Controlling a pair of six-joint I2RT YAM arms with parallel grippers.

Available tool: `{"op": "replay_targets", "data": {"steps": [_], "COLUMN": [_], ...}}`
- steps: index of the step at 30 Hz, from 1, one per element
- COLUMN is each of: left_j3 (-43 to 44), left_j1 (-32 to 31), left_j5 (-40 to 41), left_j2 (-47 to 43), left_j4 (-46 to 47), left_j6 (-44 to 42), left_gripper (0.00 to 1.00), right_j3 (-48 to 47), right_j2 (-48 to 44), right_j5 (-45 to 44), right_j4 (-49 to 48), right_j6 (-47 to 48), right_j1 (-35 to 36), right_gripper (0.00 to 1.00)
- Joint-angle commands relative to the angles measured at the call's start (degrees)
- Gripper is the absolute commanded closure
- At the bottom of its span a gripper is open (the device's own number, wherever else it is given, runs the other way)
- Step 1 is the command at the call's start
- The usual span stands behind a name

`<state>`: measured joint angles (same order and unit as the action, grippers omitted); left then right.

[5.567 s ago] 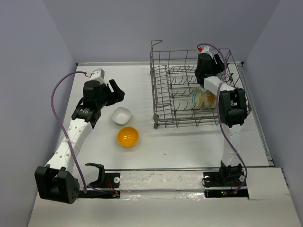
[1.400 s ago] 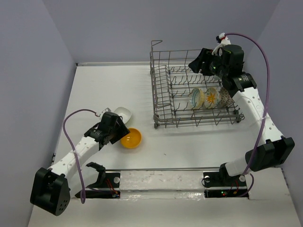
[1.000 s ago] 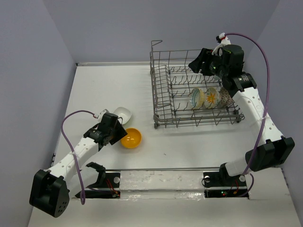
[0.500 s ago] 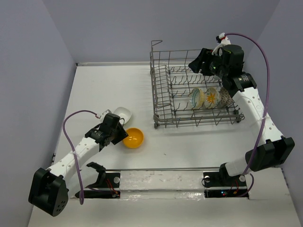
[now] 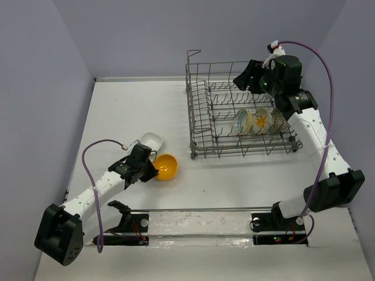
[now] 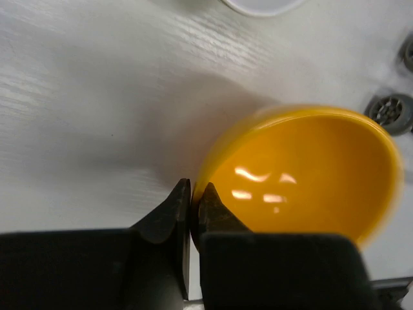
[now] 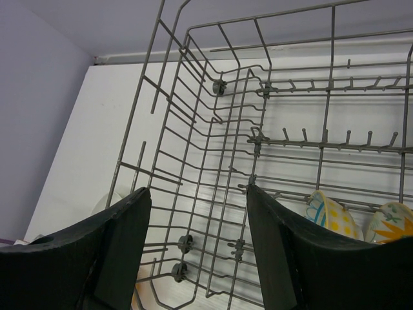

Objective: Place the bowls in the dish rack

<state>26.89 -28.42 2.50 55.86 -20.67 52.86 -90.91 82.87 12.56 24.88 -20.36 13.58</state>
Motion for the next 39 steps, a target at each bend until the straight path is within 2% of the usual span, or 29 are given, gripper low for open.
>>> {"op": "replay_targets", "data": {"steps": [1,4,8,10,13,14,15,16,17,20,23,30,34,39], "left_j3": [-0.09,1.31,7.72,13.6,21.69,23.88,26.25,32.72,32.78,41.1,45.51,50.27,51.85,51.94], "left_j1": [-0.32,-0.49,-2.16,-2.6,-2.6,-2.6,-2.6,-2.6,-2.6,-2.6,-2.6,-2.6,-2.51,-2.6], "left_j5": [0.13,-0.92,-0.49,1.01,3.73,5.04,6.27,10.11,10.15,12.52,12.09,10.59,10.42,10.86], "left_j2": [-0.57,-1.54,-3.82,-3.48,-1.98,-1.98,-1.2,-0.49,-0.05,2.05,4.95,9.36,10.41,10.59], "left_j4": [1.15,0.98,-1.65,-3.58,-8.32,-9.3,-10.35,-11.93,-12.46,-12.3,-11.59,-9.57,-9.04,-7.64], "left_j6": [0.49,-0.21,-1.79,-4.25,-7.84,-8.9,-9.79,-11.45,-12.16,-15.32,-17.43,-19.64,-20.43,-20.96], "left_gripper": [0.97,1.0,1.0,1.0,1.0,1.0,1.0,1.0,1.0,1.0,1.0,1.0,1.0,1.0], "right_j3": [-1.02,-1.19,-2.68,-4.53,-7.95,-8.83,-9.62,-11.46,-12.17,-14.28,-17.45,-29.03,-32.39,-34.15], "right_j2": [-0.25,-0.08,0.8,1.76,2.91,3.17,3.52,4.31,4.75,6.25,8.26,15.03,18.55,19.7], "right_j5": [1.33,1.85,2.3,1.86,-1.55,-2.61,-3.41,-5.16,-6.3,-9.56,-14.47,-27.66,-34.78,-37.95], "right_j4": [-1.51,-1.24,0.42,1.39,4.63,5.26,5.96,7.44,7.98,9.21,11.32,17.65,19.94,21.43], "right_j6": [0.58,0.58,1.28,1.9,4.0,4.01,5.4,6.2,6.12,6.38,6.91,9.72,10.69,11.13], "right_j1": [0.48,0.48,1.96,3.2,10.11,10.15,13.71,16.79,16.83,21.82,25.08,35.89,38.36,40.29], "right_gripper": [0.34,0.34,0.34,0.34,0.34,0.34,0.34,0.34,0.34,0.34,0.34,0.34,0.34,0.34]}}
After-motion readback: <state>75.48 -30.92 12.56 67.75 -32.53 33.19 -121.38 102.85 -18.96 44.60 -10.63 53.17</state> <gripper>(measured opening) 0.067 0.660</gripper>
